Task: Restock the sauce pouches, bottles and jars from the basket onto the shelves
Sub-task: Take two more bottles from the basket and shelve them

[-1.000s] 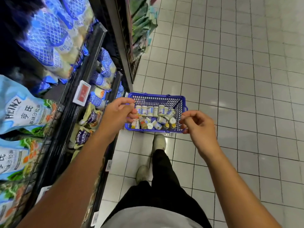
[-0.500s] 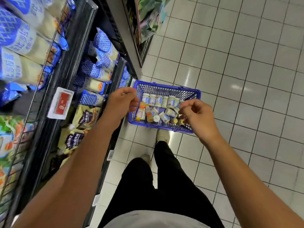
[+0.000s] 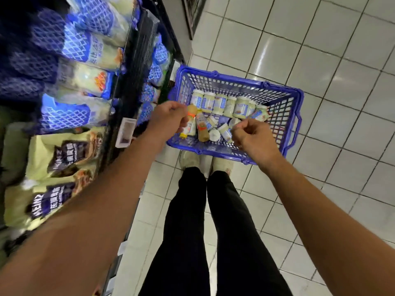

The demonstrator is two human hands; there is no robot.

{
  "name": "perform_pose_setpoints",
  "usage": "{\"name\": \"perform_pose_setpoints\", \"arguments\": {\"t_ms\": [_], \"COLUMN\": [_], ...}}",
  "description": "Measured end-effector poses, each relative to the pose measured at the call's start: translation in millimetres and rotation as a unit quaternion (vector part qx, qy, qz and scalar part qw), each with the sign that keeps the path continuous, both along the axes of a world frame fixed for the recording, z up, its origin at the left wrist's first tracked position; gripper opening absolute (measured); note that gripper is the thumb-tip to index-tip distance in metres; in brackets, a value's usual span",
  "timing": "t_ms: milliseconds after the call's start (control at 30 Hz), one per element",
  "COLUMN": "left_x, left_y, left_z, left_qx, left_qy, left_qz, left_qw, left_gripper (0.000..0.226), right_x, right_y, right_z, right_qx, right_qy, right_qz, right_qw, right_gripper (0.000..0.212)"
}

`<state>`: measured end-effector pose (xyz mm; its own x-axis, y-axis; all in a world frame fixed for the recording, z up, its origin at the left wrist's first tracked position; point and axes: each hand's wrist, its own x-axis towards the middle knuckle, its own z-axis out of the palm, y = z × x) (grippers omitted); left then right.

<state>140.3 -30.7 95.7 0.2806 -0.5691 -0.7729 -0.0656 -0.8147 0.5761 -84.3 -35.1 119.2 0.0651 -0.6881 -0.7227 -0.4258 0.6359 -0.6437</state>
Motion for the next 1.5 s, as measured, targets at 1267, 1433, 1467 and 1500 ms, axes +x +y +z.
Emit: {"name": "perform_pose_setpoints", "arguments": {"t_ms": [1267,1433,1467,1500], "left_x": [-30,-41,-44,-47], "left_y": [-14,-21,-23,-25], "left_z": [-339,-305,-292,-278], "left_qx": [0.196,0.193,0.193,0.192], "left_qy": [-0.285,-0.136,-0.098,-0.063], "left_qz": [-0.356,-0.309,-0.284,-0.265], "left_qw": [0.868,0.921,0.934,0.943], "left_gripper": [0.084,0.039,0.032,0.029], "right_x": [86,57,52,48], "right_y": [18,32,34,36], "right_z": [-358,-319,-308,-296], "right_qx": [0.132,0.2,0.208,0.216], "right_qy": [0.168,0.015,-0.007,-0.025], "right_qz": [0.169,-0.015,-0.043,-0.069], "right_qw": [0.962,0.98,0.977,0.974], "right_gripper": [0.041,0.019,0.02,0.02]}}
